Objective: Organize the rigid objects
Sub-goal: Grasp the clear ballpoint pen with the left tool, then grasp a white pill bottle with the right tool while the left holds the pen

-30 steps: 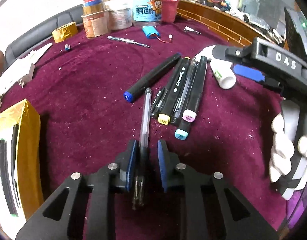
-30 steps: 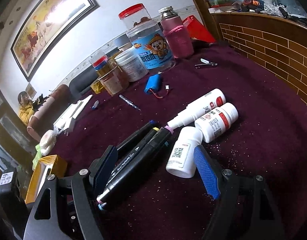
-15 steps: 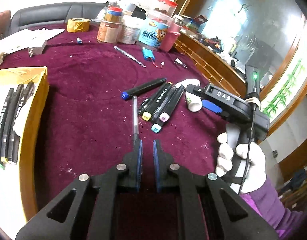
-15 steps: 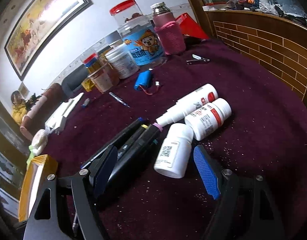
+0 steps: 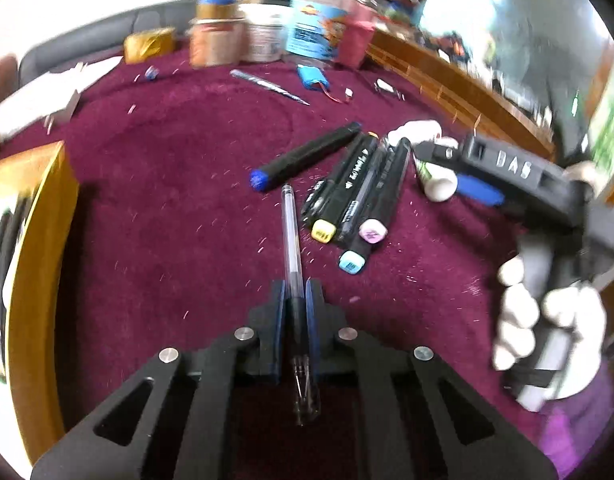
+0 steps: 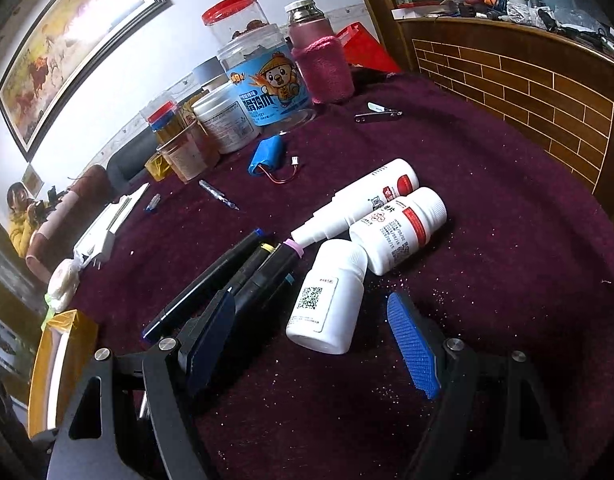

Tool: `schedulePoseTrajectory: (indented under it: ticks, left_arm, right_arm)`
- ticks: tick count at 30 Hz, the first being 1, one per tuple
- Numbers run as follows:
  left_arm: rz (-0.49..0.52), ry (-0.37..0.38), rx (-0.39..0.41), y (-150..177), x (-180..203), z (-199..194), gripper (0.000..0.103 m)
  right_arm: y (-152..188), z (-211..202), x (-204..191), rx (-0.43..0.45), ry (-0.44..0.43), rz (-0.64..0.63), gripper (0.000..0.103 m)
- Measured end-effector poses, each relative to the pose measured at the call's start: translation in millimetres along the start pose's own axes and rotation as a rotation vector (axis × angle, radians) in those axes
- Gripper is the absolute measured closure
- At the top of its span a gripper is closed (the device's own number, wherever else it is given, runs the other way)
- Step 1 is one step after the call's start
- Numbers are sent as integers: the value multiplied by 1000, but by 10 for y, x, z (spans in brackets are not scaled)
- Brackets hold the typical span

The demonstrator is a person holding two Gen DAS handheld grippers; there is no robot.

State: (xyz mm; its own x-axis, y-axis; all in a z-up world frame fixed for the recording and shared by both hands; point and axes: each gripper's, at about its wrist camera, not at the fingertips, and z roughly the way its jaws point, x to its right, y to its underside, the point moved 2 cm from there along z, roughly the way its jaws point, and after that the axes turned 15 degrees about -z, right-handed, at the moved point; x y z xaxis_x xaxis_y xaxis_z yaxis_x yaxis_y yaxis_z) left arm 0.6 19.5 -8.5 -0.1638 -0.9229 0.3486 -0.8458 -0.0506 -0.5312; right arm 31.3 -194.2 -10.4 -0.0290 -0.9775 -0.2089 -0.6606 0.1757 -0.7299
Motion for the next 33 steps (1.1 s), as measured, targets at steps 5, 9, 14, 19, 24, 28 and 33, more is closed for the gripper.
schedulePoseTrajectory:
  ticks: [5,9,14,19,24,28,33]
  left_arm:
    - [-130,103,27,40,-254,-256,96]
    - [-184,194,75,133,-311,-517,96]
    - [-181,262,97,243,-273,-728,96]
    - [-176,309,90,297,-283,-799,96]
    - [-182,331,67,335,-284,-769,96]
    - [-182,330,72,349,-267,-808,96]
    - [-185,322,83,357,-278,-882,96]
  right_arm:
    - [-1,15,-11,-10,-6,-4,29]
    - [6,10,2,-10,-12,4,29]
    - [22,-106,157,10,-71,100,29]
    - [60,-281,265,12,-55,113,29]
    - [-39,-218,325,-56,24,73,29]
    - [-125,-16,225,-122,57,15,39]
    - [-143,197,125,-196,25,-8,73]
